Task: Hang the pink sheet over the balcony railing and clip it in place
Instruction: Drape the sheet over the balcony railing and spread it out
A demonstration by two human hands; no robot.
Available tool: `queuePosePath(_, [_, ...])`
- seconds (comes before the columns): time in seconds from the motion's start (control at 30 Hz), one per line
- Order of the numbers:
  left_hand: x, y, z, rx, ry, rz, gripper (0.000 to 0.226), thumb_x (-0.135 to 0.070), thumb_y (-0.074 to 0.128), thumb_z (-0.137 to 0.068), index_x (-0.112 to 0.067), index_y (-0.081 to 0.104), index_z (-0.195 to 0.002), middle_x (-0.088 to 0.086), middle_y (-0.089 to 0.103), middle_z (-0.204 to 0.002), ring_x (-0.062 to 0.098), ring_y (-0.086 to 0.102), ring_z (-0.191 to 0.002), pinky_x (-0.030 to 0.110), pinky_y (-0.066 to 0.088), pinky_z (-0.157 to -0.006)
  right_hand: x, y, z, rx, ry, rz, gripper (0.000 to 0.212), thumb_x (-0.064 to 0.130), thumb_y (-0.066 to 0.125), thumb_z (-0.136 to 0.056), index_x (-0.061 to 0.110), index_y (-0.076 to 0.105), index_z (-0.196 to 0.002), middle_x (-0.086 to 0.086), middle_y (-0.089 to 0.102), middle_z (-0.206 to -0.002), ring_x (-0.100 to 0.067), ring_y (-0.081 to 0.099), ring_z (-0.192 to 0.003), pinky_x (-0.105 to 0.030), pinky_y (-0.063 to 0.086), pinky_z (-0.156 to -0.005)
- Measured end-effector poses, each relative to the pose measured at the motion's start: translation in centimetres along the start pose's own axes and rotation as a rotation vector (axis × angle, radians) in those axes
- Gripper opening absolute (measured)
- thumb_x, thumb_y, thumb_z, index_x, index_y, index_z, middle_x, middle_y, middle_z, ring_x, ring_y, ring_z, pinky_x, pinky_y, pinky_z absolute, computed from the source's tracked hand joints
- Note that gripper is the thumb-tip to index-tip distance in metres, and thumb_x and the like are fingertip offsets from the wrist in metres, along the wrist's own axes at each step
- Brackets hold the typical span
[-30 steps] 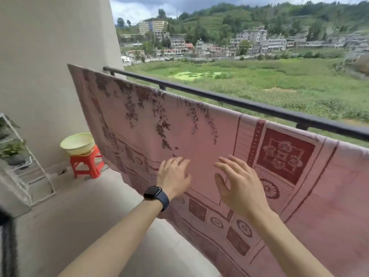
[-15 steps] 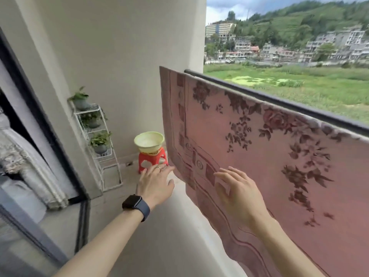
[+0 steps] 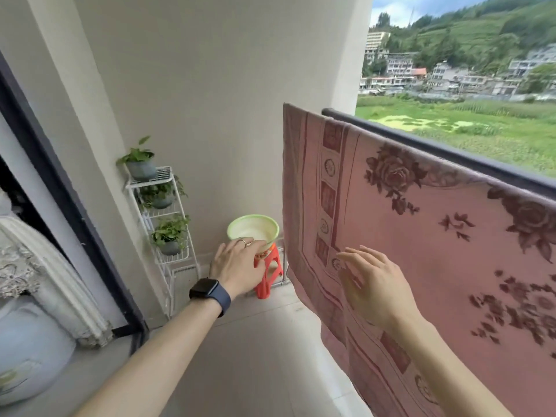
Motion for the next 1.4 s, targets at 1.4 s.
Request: queuePosePath(1.4, [12.0,8.5,-89.3,0.213,0.257,0.968,0.051,-0.057,0.055,-0.091,-0.019,0.057,-0.126,-0.002,0.063,-0.122,0.017,0.058,-0.116,0.029,0.044,-0.098,-9.7,23.0,-71.8,-0.185,0.685,0.704,0.072,0.064,0.007,-0.097,0.023,0.064,-0.11,-0.003,0.071,-0.103,-0.023,0.063,-0.095,-0.044,0.038,-0.094])
Point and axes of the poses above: each hand's wrist, its own z-axis away from the middle knuckle, its own y-axis out of the palm, x = y × z, the point moved 5 cm from there along -z, towards the middle knuckle
